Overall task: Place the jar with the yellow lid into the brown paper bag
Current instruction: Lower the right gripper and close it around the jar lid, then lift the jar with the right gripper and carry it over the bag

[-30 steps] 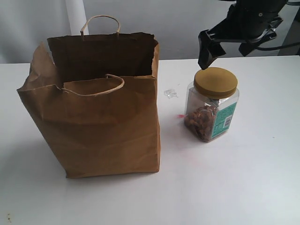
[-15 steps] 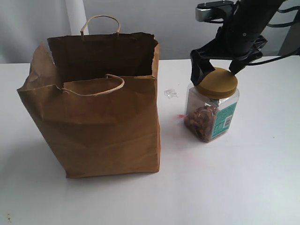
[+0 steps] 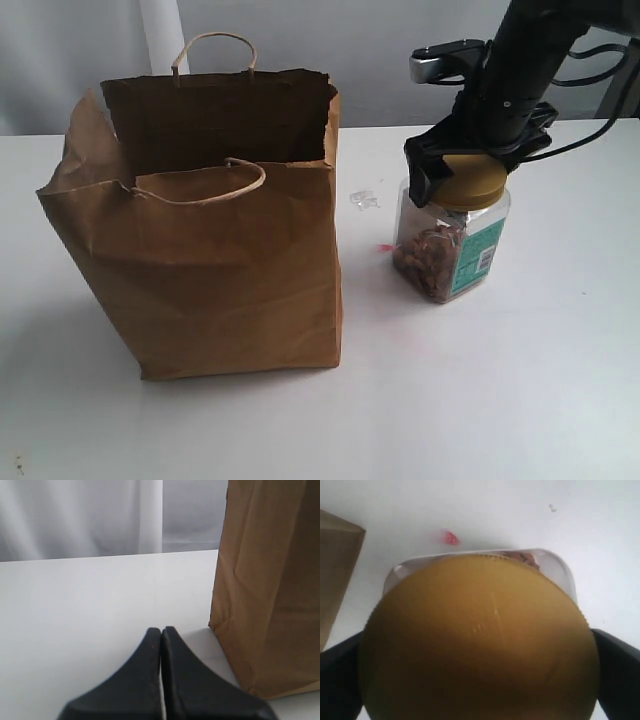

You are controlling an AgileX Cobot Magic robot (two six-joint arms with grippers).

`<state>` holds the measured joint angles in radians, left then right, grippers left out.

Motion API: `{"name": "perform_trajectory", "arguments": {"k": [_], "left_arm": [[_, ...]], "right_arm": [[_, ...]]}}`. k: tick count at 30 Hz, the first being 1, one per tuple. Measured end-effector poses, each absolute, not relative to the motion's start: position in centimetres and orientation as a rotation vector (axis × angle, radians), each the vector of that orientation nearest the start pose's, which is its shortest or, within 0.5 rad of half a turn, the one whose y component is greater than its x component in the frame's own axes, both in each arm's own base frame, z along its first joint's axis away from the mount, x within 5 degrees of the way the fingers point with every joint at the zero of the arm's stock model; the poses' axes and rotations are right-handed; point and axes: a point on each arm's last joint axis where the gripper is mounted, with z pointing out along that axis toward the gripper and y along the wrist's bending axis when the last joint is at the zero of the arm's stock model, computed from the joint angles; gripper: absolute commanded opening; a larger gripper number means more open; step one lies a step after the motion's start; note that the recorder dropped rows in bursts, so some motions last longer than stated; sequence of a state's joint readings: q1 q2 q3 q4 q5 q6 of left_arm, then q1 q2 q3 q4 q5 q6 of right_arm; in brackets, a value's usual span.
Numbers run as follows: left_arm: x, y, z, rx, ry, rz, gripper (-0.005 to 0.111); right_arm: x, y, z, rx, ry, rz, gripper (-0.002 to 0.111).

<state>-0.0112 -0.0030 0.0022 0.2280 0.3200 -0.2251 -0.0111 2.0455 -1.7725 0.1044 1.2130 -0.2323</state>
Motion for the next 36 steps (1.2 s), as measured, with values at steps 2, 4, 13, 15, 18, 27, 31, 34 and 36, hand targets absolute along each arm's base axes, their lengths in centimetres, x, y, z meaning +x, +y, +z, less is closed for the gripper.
{"name": "perform_trajectory", "arguments": {"k": [2,4,13,15,18,27,31,34,36], "left_arm": [[5.4,0.6,18.4,-0.048,1.794,0.05,0.001],[5.4,0.6,18.4,-0.048,1.794,0.05,0.001],[5.4,0.6,18.4,-0.048,1.794,0.05,0.001],[5.4,0.6,18.4,-0.048,1.794,0.05,0.001],[5.4,0.6,18.4,-0.048,1.794,0.05,0.001],[5.4,0.6,18.4,-0.048,1.794,0.05,0.001],[5.4,0.6,18.4,-0.048,1.794,0.05,0.001],[5.4,0.6,18.4,-0.048,1.794,0.05,0.001],[5.4,0.6,18.4,-0.048,1.794,0.05,0.001]], "right_arm": [[43.0,0.3,24.2,-0.29,2.944,0.099,0.075],[42.9,0.2,24.2,-0.28,2.95,0.082,0.041],[43.8,0.0,27.1,-0.196,2.866,0.046,0.0],[43.8,0.1,29.1,-0.191,2.81,0.035,0.0],[42.8,0.7,32.3,-0.176,2.73,-0.028,0.0],[39.2,3.2,38.7,-0.249,2.561,-0.239,0.0],[36.7,4.8,41.9,-0.289,2.472,-0.235,0.0],[34.6,5.7,44.4,-0.3,2.373,-0.235,0.0],[33.3,6.2,46.3,-0.316,2.279,-0.227,0.0]]}}
